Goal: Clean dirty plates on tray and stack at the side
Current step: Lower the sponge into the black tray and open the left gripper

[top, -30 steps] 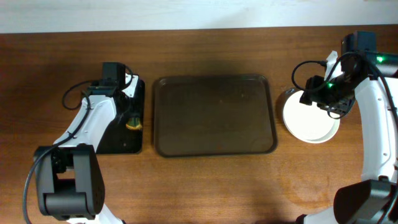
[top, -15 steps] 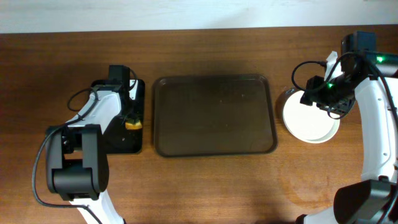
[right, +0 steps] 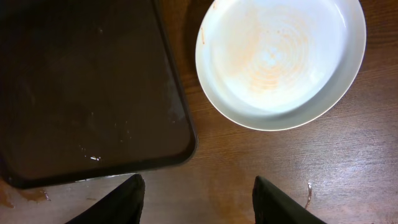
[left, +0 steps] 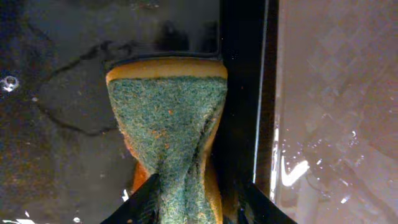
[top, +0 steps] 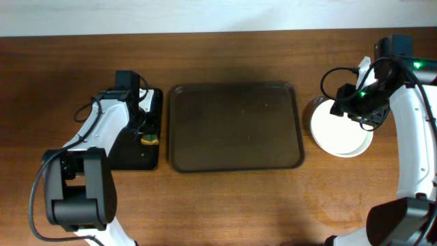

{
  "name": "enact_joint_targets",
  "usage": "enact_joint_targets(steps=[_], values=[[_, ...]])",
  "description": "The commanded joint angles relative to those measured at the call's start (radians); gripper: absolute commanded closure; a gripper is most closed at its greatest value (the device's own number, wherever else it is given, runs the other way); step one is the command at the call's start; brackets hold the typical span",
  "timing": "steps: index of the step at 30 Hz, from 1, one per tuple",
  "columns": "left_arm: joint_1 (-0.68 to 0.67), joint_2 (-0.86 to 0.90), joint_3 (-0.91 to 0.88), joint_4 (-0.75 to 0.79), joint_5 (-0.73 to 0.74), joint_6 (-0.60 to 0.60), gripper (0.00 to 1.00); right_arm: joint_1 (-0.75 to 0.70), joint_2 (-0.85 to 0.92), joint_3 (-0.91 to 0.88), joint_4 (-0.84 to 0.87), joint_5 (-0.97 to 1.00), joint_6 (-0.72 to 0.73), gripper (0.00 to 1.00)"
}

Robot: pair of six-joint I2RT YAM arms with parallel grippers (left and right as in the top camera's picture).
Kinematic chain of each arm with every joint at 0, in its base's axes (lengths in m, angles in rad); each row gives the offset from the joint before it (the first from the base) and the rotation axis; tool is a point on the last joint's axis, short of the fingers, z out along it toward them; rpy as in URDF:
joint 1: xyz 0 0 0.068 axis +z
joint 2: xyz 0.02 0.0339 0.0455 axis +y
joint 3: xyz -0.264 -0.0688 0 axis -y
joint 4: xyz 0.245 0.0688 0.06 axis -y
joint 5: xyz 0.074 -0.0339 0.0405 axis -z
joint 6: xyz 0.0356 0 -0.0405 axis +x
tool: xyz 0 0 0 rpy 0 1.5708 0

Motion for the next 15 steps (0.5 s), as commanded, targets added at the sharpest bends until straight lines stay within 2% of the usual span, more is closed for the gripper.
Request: enact_joint_targets(steps=[1,7,8,10,11,12,15], values=[[-0.004,-0.019,-0.040,0.005,-0.026,0.003,0.72,0.005,0.002,-0.005,0.000,0.010,-0.011,0.43],[-0.004,-0.018,-0.185,0.146,-0.062,-0.016,0.74,0.005,0.002,-0.005,-0.004,0.010,-0.011,0.43],[-0.004,-0.018,-0.225,0.203,-0.098,-0.019,0.67,0.005,0.002,-0.005,-0.005,0.010,-0.011,0.44],[-0.004,-0.018,-0.234,0.235,-0.142,-0.031,0.55,0.005,0.002,-0.005,-0.005,0.010,-0.011,0.44],[-0.003,-0.018,-0.232,0.241,-0.141,-0.031,0.46,0.005,0.002,-0.005,-0.005,0.010,-0.011,0.44],[-0.003,-0.018,-0.226,0.240,-0.141,-0.031,0.41,0.005,0.002,-0.005,-0.006,0.010,-0.011,0.44],[-0.003,-0.060,-0.188,0.199,-0.141,-0.031,0.41,0.005,0.002,-0.005,-0.008,0.010,-0.011,0.44]])
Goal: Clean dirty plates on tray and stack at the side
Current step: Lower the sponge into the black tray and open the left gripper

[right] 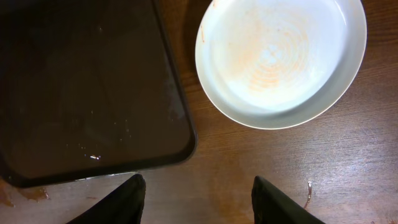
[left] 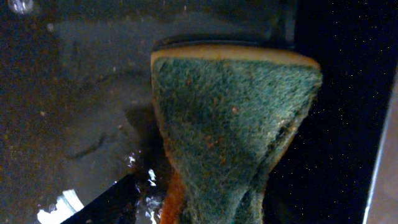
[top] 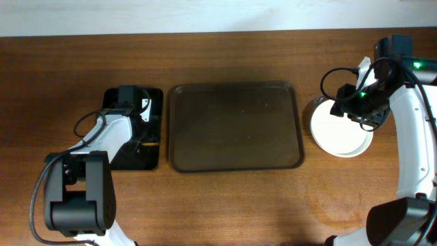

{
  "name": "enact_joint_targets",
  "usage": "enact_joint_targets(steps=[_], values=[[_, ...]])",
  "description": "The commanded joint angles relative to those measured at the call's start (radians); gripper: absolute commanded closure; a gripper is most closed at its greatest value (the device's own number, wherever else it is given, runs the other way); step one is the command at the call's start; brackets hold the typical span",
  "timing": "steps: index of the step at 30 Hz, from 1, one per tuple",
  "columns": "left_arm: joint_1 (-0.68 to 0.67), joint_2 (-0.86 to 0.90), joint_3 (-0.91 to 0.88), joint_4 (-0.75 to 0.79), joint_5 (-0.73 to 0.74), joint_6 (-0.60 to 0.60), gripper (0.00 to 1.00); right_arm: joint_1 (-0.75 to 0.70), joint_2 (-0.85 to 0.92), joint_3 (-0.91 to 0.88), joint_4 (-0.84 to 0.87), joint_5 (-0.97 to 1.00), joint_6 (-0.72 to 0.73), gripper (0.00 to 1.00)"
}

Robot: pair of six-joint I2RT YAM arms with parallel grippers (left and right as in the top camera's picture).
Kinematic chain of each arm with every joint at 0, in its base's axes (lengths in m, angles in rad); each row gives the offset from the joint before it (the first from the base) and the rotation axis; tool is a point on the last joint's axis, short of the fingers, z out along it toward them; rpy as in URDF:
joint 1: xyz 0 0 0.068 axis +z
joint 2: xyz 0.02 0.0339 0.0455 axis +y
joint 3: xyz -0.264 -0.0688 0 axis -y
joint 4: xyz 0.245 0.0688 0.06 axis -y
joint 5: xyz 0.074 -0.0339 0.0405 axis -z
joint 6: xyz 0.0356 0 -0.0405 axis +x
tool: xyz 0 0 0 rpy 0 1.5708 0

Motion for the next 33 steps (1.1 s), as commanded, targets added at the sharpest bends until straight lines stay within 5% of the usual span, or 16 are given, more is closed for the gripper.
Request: enact_joint_targets(steps=[1,6,9,12,22,23,24,25,30,32,33], values=[[-0.001,-0.078,0.021,-0.041,-0.006,-0.010,0.41,0.005,0.002,-0.005,-0.004,0.010,-0.011,0.44],[-0.002,-0.187,0.023,-0.018,0.031,-0.010,0.46,0.005,0.002,-0.005,-0.004,0.010,-0.011,0.44],[-0.002,-0.166,-0.002,0.011,0.069,-0.014,0.70,0.005,0.002,-0.005,-0.004,0.010,-0.011,0.44],[-0.002,-0.104,-0.003,0.036,0.069,-0.014,0.82,0.005,0.002,-0.005,-0.004,0.010,-0.011,0.44],[-0.001,0.082,0.007,0.046,-0.011,-0.014,1.00,0.005,0.002,-0.005,-0.008,0.010,-0.011,0.44],[-0.001,0.065,0.021,0.028,-0.011,-0.014,0.96,0.005,0.002,-0.005,-0.008,0.010,-0.011,0.44],[0.000,0.042,0.039,0.012,-0.011,-0.013,0.70,0.005,0.002,-0.005,-0.007,0.010,-0.012,0.43],[0.001,0.009,0.062,-0.003,-0.013,-0.013,0.57,0.005,0.002,-0.005,-0.003,0.011,-0.017,0.43],[-0.005,-0.168,0.095,-0.027,-0.011,-0.013,0.37,0.005,0.000,-0.004,0.038,0.024,-0.080,0.40],[-0.020,-0.235,0.095,-0.059,-0.006,-0.013,0.32,0.005,-0.001,-0.004,0.061,-0.027,-0.134,0.32],[-0.027,-0.251,0.095,-0.082,-0.002,-0.013,0.26,0.005,-0.001,-0.004,0.071,-0.057,-0.142,0.16]])
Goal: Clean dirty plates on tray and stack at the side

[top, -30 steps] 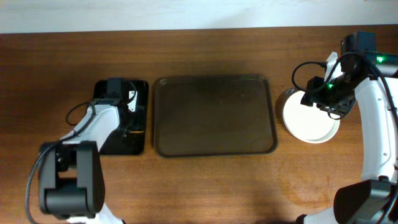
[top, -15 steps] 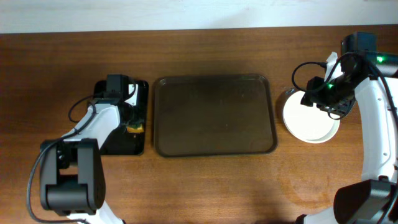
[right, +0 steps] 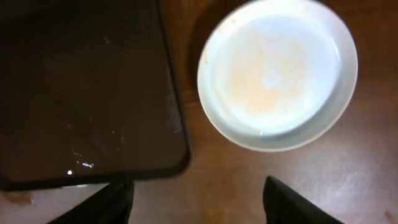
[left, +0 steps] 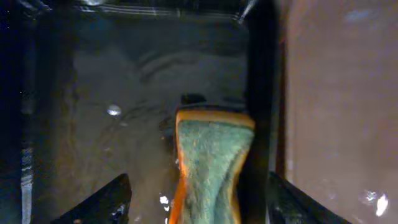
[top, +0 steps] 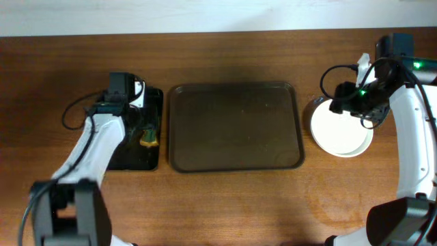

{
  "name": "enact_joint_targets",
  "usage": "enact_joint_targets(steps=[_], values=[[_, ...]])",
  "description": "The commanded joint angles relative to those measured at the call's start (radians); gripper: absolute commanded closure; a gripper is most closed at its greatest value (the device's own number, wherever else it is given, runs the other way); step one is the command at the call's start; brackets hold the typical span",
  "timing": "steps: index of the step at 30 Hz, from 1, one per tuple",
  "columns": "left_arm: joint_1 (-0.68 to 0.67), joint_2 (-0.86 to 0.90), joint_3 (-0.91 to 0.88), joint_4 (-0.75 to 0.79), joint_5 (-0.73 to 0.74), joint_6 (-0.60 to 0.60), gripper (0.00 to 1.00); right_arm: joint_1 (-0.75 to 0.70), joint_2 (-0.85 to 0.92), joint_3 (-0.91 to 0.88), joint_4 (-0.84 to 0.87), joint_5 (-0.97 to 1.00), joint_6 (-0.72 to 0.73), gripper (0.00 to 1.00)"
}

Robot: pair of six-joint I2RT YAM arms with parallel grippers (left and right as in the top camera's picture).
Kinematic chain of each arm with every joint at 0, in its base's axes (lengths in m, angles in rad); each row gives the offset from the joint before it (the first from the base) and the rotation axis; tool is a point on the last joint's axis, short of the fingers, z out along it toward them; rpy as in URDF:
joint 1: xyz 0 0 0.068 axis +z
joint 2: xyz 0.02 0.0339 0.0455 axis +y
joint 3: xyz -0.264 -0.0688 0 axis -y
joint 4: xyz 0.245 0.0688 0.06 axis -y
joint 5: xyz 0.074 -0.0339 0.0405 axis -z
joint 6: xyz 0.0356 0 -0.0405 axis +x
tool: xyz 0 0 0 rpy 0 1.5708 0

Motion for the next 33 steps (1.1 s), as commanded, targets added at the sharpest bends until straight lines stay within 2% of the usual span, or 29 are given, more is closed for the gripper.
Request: enact_joint_targets(steps=[1,2,6,8,9,12,14,18,21,24,33], values=[[-0.033,-0.084,0.023,-0.078,0.005,0.000,0.13,0.005,0.000,-0.003,0.014,-0.071,-0.062,0.02],[-0.039,-0.084,0.023,-0.112,0.005,0.000,0.00,0.005,0.000,-0.003,0.012,-0.072,-0.062,0.02],[-0.044,-0.087,0.023,-0.402,0.060,-0.051,0.00,0.005,-0.106,-0.053,0.009,-0.010,-0.032,0.02],[-0.045,-0.101,0.023,-0.455,0.068,-0.051,0.00,0.005,-0.206,-0.151,0.048,-0.010,-0.024,0.02],[-0.044,-0.121,0.021,-0.473,0.068,-0.051,0.00,0.005,-0.319,-0.275,0.112,-0.013,-0.024,0.02],[-0.045,-0.242,-0.049,-0.453,0.068,-0.051,0.00,0.005,-0.592,-0.521,0.240,-0.009,-0.024,0.02],[-0.045,-0.365,-0.133,-0.405,0.068,-0.051,0.00,0.005,-0.755,-0.619,0.274,-0.007,-0.025,0.02],[-0.044,-0.732,-0.348,-0.246,0.092,-0.052,0.00,0.005,-0.989,-0.679,0.268,-0.005,-0.025,0.02],[-0.044,-0.918,-0.415,-0.217,0.091,-0.051,0.00,0.005,-1.036,-0.679,0.267,-0.006,-0.025,0.02],[-0.044,-0.999,-0.415,-0.214,0.091,-0.051,0.00,0.005,-1.032,-0.679,0.268,-0.005,-0.025,0.01],[-0.044,-1.011,-0.415,-0.214,0.091,-0.051,0.00,0.004,-1.033,-0.679,0.268,-0.005,-0.025,0.02]])
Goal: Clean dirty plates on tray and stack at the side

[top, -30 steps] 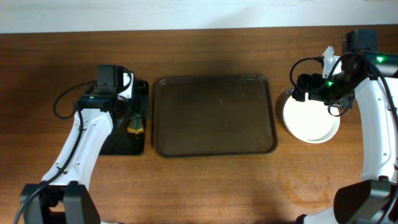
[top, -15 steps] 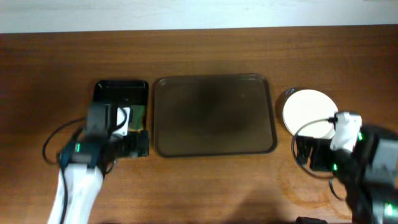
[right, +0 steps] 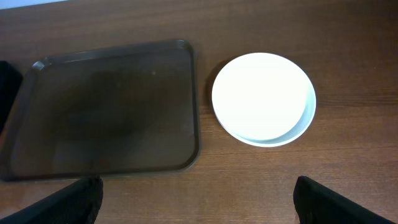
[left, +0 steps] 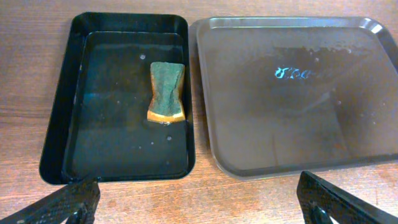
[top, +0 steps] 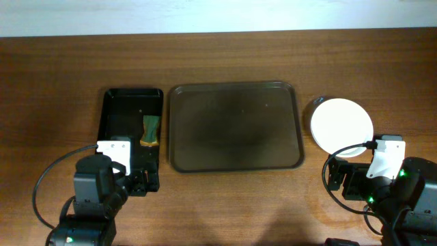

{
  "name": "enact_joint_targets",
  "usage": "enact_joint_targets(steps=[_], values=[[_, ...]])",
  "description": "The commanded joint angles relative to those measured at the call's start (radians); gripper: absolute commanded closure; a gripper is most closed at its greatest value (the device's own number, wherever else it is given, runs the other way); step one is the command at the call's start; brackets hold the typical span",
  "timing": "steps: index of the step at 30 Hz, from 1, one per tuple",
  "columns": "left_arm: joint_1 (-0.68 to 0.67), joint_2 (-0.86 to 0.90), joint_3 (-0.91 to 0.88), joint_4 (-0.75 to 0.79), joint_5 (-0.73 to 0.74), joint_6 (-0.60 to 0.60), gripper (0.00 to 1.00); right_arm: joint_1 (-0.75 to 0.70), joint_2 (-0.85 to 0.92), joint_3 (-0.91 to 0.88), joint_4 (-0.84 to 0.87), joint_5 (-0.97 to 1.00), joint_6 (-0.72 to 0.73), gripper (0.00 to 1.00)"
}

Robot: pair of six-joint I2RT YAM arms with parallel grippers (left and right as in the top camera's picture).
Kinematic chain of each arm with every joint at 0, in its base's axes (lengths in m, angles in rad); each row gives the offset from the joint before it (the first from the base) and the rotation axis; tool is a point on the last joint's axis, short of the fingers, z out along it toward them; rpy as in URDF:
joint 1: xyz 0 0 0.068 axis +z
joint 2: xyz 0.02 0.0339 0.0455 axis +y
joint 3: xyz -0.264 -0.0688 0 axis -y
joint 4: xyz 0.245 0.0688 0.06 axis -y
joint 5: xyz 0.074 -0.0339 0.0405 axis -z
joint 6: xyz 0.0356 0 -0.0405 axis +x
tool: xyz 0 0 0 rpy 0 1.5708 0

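The brown tray [top: 235,167] lies bare in the middle of the table, seen also in the right wrist view [right: 194,106]. To its right sit stacked white plates [top: 341,126], the top one looking clean [right: 261,96] with a lower rim showing beneath it. A green-and-yellow sponge [left: 166,92] lies loose in the black basin [left: 56,137] left of the tray. My left gripper [left: 199,205] is wide open, high above the table's near side. The right gripper [right: 199,202] is also wide open, back from the plates.
Both arm bases sit at the table's near edge, the left one [top: 95,198] below the basin and the right one [top: 392,191] below the plates. The basin holds dark water around the sponge. Bare wood surrounds the tray.
Both arms have pulled back from the work area to the near edge of the table and stand higher. The sponge stays in the basin, and the plates stay beside the tray.
My left gripper was first shut on the sponge inside the basin, then pressed low into it. Later it stood open above the sponge lying free. The right gripper stayed open over the plates. Now both arms are drawn back.
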Motion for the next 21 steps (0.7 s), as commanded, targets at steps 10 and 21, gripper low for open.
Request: enact_joint_targets(steps=[10,21], values=[[-0.001,-0.004,-0.008,0.004,0.014,-0.010,0.00,0.158,-0.359,-0.330,0.423,-0.016,-0.042,0.02],[-0.001,-0.004,-0.008,0.001,0.014,-0.010,0.00,0.191,-0.653,-0.959,1.135,0.029,-0.042,0.02]])
